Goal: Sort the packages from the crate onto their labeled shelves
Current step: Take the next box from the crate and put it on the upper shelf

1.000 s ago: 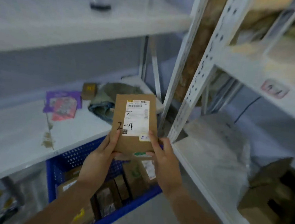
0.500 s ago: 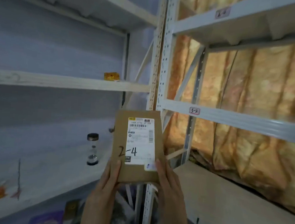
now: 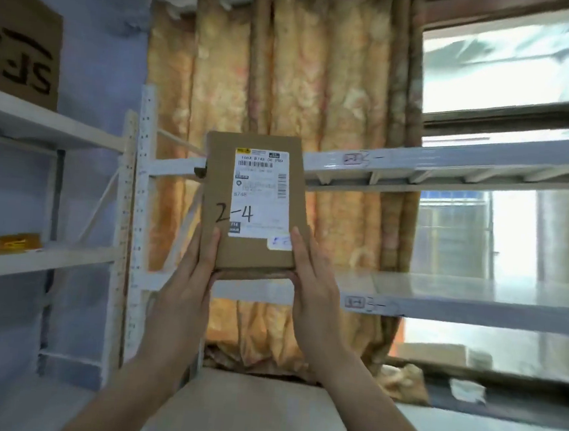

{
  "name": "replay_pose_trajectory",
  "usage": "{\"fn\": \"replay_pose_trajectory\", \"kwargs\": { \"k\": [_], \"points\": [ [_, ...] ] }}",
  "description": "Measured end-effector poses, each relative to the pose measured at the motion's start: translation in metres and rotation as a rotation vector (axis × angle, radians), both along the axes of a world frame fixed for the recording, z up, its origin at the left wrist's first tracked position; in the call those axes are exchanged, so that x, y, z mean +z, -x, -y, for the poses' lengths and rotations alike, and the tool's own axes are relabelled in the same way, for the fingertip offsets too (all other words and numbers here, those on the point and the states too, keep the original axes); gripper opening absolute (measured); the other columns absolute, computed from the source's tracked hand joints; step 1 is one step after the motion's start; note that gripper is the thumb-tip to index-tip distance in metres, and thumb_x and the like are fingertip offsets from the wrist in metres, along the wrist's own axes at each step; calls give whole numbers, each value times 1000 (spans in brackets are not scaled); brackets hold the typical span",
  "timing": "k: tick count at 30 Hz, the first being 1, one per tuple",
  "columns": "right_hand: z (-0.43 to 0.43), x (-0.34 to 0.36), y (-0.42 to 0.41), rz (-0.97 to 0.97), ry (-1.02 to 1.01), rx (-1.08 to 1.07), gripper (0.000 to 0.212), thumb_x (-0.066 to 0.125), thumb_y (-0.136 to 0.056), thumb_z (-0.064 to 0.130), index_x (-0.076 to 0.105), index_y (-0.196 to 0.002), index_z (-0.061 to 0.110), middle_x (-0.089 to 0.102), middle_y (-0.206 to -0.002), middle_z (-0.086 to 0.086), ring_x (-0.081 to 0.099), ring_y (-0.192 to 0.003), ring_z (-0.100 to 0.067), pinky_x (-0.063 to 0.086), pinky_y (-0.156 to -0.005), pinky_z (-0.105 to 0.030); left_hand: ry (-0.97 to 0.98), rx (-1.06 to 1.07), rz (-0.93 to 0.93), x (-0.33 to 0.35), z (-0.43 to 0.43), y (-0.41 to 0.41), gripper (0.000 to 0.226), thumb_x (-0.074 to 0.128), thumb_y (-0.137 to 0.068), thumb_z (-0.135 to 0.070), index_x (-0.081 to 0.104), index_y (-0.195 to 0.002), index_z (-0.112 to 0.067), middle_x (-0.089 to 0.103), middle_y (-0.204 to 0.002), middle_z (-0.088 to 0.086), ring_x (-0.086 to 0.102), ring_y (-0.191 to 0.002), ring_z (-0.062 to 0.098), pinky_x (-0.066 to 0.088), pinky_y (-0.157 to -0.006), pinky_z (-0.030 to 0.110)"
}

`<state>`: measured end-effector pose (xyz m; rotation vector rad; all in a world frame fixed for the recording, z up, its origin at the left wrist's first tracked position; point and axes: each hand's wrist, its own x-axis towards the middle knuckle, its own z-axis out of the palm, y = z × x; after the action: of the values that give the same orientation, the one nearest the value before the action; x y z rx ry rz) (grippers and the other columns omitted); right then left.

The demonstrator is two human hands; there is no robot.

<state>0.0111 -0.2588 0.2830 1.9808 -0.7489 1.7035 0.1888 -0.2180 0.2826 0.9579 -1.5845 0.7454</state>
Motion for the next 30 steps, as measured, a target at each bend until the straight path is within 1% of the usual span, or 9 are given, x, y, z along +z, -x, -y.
{"fn": "replay_pose_trajectory", "kwargs": {
  "k": [7,11,14,18,23,25,27,28,30],
  "points": [
    [-50,26,165,-70,6,-367,78,52,-90,-7,14,-152,21,21,-156,-7,36,-135,-24,48,-98,-41,29,-281,39,23,1,150,79,53,-87,11,17,-149,-23,17,-154,2,57,-109,42,51,-59,50],
    [-82,35,250,-77,4,-525,72,48,-96,3,9,-152,25,26,-154,-6,40,-131,-21,50,-95,-37,56,-446,55,34,-5,235,82,52,-86,15,16,-149,-25,14,-154,-2,46,-125,37,49,-83,58],
    [-106,41,302,-79,56,-626,72,53,-93,0,15,-152,16,34,-149,-9,46,-124,-20,51,-95,-33,103,-478,85,40,-6,292,85,53,-82,19,17,-149,-19,20,-154,9,54,-114,40,51,-75,55],
    [-122,47,369,-70,42,-725,81,55,-89,-6,11,-152,20,26,-154,-5,45,-126,-20,53,-91,-36,130,-549,86,47,-5,365,85,53,-84,17,14,-150,-21,17,-154,6,43,-127,41,50,-88,56],
    [-141,69,455,-71,-97,-653,56,31,-99,3,19,-149,25,18,-157,2,18,-144,-16,20,-117,-30,126,-514,141,69,-7,447,95,59,-78,19,12,-149,-23,30,-150,15,63,-88,39,55,-60,43],
    [-152,84,480,-101,-55,-698,53,35,-100,7,22,-150,21,28,-154,-1,31,-135,-9,29,-112,-25,138,-485,139,83,-7,476,94,58,-78,19,14,-149,-24,30,-150,14,64,-81,37,52,-52,38],
    [-163,100,501,-127,2,-725,48,38,-101,14,27,-148,17,46,-138,3,44,-106,11,36,-91,-2,154,-482,124,99,-10,502,87,54,-82,17,16,-150,-23,28,-152,12,62,-90,39,54,-60,42],
    [-168,110,510,-139,11,-732,46,38,-101,18,30,-147,16,52,-130,4,47,-97,11,39,-85,-2,174,-490,121,108,-11,513,82,52,-85,15,16,-150,-22,27,-152,12,60,-98,40,55,-69,45],
    [-175,127,532,-195,84,-793,51,47,-97,13,32,-146,14,58,-127,-5,58,-99,-10,51,-84,-25,209,-520,130,127,-12,532,75,48,-89,11,16,-150,-20,25,-153,13,56,-110,40,52,-83,49]
  ]
}}
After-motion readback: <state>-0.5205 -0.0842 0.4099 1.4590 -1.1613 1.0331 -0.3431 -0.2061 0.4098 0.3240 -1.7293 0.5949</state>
